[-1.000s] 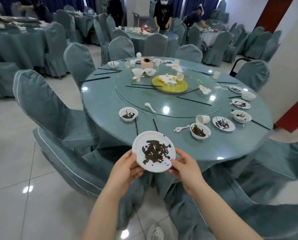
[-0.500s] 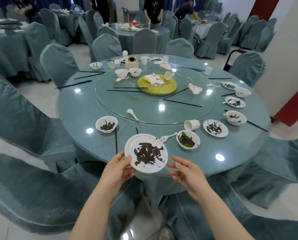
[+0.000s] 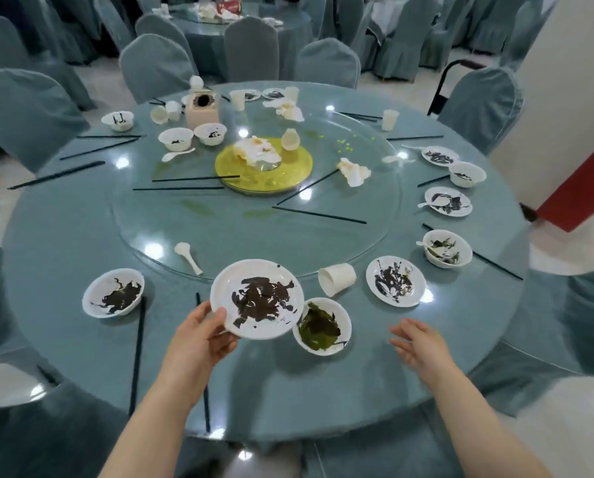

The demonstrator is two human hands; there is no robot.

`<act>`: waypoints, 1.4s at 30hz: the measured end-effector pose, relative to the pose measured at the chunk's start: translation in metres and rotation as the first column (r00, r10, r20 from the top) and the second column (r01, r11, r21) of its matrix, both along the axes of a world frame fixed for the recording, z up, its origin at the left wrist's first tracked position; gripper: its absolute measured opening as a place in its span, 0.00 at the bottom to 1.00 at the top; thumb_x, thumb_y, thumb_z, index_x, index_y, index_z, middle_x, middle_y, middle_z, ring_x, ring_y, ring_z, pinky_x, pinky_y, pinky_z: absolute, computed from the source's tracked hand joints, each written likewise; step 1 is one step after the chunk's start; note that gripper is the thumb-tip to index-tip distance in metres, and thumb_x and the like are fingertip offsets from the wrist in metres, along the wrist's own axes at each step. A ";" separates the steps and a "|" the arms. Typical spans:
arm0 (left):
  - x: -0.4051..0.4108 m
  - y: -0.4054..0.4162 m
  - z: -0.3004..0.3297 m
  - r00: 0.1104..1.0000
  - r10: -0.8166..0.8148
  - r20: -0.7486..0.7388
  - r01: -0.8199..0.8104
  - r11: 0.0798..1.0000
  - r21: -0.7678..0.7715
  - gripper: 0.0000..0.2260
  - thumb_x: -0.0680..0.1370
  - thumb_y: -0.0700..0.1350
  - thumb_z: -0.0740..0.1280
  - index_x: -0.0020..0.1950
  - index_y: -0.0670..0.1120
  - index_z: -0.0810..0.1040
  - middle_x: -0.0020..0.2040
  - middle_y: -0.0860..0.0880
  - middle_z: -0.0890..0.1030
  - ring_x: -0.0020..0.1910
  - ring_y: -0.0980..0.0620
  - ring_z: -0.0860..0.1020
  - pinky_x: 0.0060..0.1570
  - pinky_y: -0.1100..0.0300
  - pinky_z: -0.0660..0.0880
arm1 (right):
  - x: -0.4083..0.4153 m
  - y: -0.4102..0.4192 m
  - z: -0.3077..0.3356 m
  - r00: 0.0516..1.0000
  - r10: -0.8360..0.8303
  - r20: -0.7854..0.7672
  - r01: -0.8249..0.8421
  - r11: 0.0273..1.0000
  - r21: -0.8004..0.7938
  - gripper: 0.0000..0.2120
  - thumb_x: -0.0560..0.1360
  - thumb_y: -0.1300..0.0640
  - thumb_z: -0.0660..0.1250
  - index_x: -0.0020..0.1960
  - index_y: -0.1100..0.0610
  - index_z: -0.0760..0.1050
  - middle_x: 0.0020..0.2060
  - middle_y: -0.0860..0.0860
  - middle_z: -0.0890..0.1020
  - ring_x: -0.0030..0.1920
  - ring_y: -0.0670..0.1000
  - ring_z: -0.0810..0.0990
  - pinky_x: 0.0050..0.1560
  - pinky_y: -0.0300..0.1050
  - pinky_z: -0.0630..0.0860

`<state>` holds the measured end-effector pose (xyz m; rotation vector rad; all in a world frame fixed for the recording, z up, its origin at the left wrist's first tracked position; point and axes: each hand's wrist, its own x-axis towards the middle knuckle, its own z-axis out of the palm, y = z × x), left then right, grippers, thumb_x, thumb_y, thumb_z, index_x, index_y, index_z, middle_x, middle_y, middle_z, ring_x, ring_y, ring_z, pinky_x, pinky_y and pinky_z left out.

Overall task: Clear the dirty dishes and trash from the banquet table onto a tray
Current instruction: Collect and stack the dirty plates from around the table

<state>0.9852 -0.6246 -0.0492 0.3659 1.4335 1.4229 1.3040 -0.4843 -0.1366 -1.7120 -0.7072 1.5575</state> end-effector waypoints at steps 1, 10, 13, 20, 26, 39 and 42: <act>0.001 0.006 -0.002 1.000 0.008 0.000 -0.008 1.000 -0.010 0.07 0.80 0.41 0.61 0.54 0.49 0.77 0.38 0.50 0.83 0.30 0.54 0.79 0.37 0.60 0.77 | 0.003 0.014 -0.006 1.000 -0.015 0.014 0.015 1.000 -0.018 0.09 0.79 0.58 0.63 0.58 0.59 0.72 0.47 0.57 0.80 0.38 0.52 0.78 0.38 0.42 0.73; -0.003 0.016 -0.012 0.998 0.035 -0.043 -0.037 0.997 -0.064 0.09 0.80 0.41 0.61 0.56 0.50 0.77 0.40 0.50 0.84 0.32 0.54 0.80 0.41 0.56 0.74 | 0.012 0.092 -0.042 0.960 -0.041 0.276 0.064 0.995 -0.075 0.12 0.77 0.50 0.64 0.39 0.57 0.71 0.32 0.54 0.82 0.27 0.52 0.78 0.23 0.38 0.71; -0.007 0.009 -0.014 0.997 0.058 -0.047 -0.062 0.994 -0.085 0.09 0.80 0.41 0.61 0.57 0.49 0.77 0.40 0.49 0.83 0.32 0.54 0.79 0.41 0.57 0.74 | 0.013 0.100 -0.047 0.934 -0.021 0.358 0.061 0.993 -0.100 0.09 0.75 0.55 0.65 0.41 0.60 0.75 0.29 0.51 0.81 0.20 0.47 0.75 0.23 0.37 0.65; -0.014 -0.009 -0.018 0.998 0.047 -0.038 -0.051 0.995 -0.087 0.09 0.80 0.41 0.61 0.57 0.50 0.77 0.40 0.50 0.83 0.31 0.55 0.80 0.36 0.61 0.77 | 0.000 0.070 -0.026 0.962 -0.071 0.264 0.057 0.996 0.063 0.03 0.75 0.62 0.60 0.44 0.56 0.68 0.35 0.56 0.83 0.23 0.47 0.80 0.21 0.35 0.69; 0.000 -0.021 -0.010 0.998 -0.054 -0.014 0.053 0.997 -0.064 0.10 0.80 0.41 0.62 0.60 0.48 0.76 0.41 0.50 0.84 0.33 0.54 0.81 0.37 0.59 0.76 | -0.011 0.020 0.047 0.842 -0.036 0.538 -0.214 0.893 0.396 0.07 0.75 0.58 0.63 0.41 0.49 0.66 0.36 0.52 0.83 0.34 0.51 0.83 0.37 0.46 0.75; 0.020 -0.121 0.034 0.964 -0.265 0.003 0.262 0.954 0.144 0.12 0.80 0.42 0.63 0.63 0.51 0.74 0.40 0.52 0.85 0.36 0.53 0.80 0.42 0.57 0.75 | -0.056 -0.193 0.178 0.766 -0.212 0.607 -0.317 0.696 0.644 0.08 0.74 0.55 0.67 0.41 0.47 0.69 0.32 0.47 0.82 0.34 0.47 0.82 0.41 0.45 0.79; 0.032 -0.144 0.036 0.951 -0.309 0.034 0.300 0.941 0.160 0.15 0.80 0.42 0.63 0.66 0.49 0.73 0.41 0.52 0.85 0.36 0.53 0.81 0.43 0.57 0.75 | -0.054 -0.247 0.192 0.832 -0.225 0.507 -0.228 0.695 0.682 0.08 0.74 0.57 0.68 0.41 0.49 0.70 0.30 0.47 0.83 0.30 0.43 0.82 0.32 0.30 0.74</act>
